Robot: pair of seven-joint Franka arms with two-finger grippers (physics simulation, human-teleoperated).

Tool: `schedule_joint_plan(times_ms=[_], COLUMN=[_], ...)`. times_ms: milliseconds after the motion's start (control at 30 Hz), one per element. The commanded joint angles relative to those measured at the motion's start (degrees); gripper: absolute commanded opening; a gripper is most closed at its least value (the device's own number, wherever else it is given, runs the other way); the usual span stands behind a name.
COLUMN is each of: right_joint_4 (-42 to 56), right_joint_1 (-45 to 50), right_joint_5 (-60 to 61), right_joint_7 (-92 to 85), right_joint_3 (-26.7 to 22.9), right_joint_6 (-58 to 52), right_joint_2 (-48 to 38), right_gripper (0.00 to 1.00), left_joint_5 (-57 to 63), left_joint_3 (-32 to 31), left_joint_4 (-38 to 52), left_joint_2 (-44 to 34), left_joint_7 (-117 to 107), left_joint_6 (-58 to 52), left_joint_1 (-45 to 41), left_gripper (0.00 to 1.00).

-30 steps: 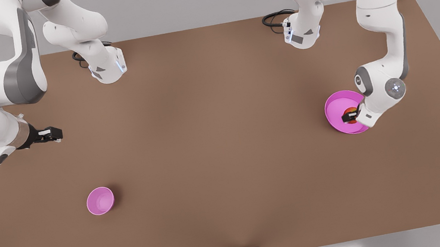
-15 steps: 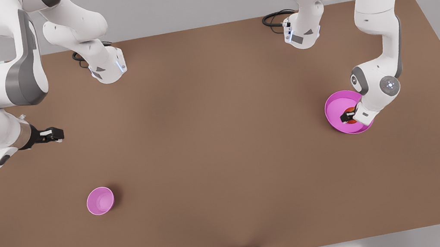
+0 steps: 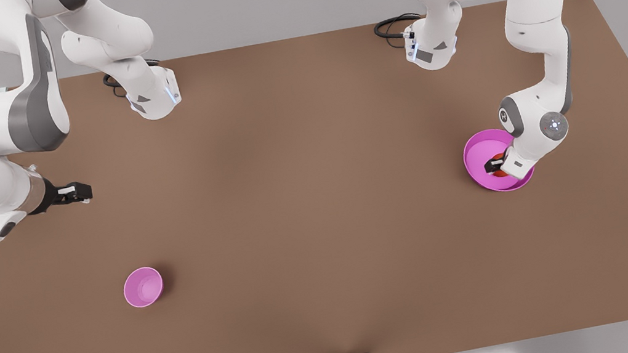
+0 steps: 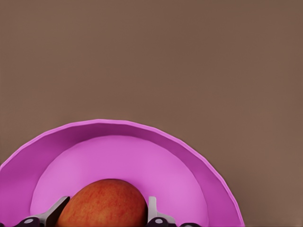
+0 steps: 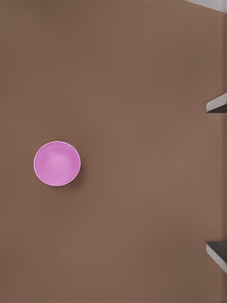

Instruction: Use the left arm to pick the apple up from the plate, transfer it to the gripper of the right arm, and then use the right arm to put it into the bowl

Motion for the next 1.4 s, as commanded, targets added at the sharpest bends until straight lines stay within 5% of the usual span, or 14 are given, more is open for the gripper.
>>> schedule_joint_plan(times_ms=[0,333,433,500,600,667,767,933,1367], right_joint_4=[0.03,0.20,10.48,13.03,13.12,16.20,17.52,17.08,11.19], right_joint_1=[0.02,-0.42,-1.74,-2.27,-3.76,-4.55,-7.98,-7.89,-11.23], right_joint_5=[0.04,2.84,16.74,26.31,36.77,43.19,48.65,50.49,57.17], right_joint_7=[-0.08,-0.16,-15.97,-30.03,-45.41,-50.09,-65.10,-90.42,-114.86], right_joint_3=[0.04,0.04,3.20,4.08,9.51,17.00,25.88,31.33,40.47], right_joint_6=[-0.04,1.19,1.80,2.59,12.16,20.52,25.97,40.03,42.85], right_joint_2=[-0.06,1.17,13.99,21.82,30.51,37.20,43.62,43.80,45.47], right_gripper=[1.00,1.00,1.00,1.00,1.00,1.00,1.00,1.00,1.00], left_joint_5=[-0.01,-3.53,-5.02,-8.53,-21.61,-38.32,-45.63,-51.06,-55.30], left_joint_3=[0.00,-0.17,-0.96,-5.70,-14.57,-23.37,-35.15,-41.48,-41.48], left_joint_4=[0.02,2.39,4.50,14.34,30.92,47.29,66.46,73.50,73.50], left_joint_2=[-0.04,-5.66,-11.29,-10.67,-3.75,8.74,25.97,34.41,36.61], left_joint_7=[0.75,-3.47,-3.47,-3.20,-3.64,-4.52,-14.01,-10.43,3.65], left_joint_6=[-0.56,-16.55,-24.10,-33.77,-45.45,-47.23,-42.49,-32.99,-30.53], left_joint_1=[0.01,-0.61,-2.37,-2.10,-2.28,-2.37,-2.54,-4.21,-5.88], left_gripper=[0.79,0.76,0.76,0.76,0.76,0.74,0.74,0.74,0.74])
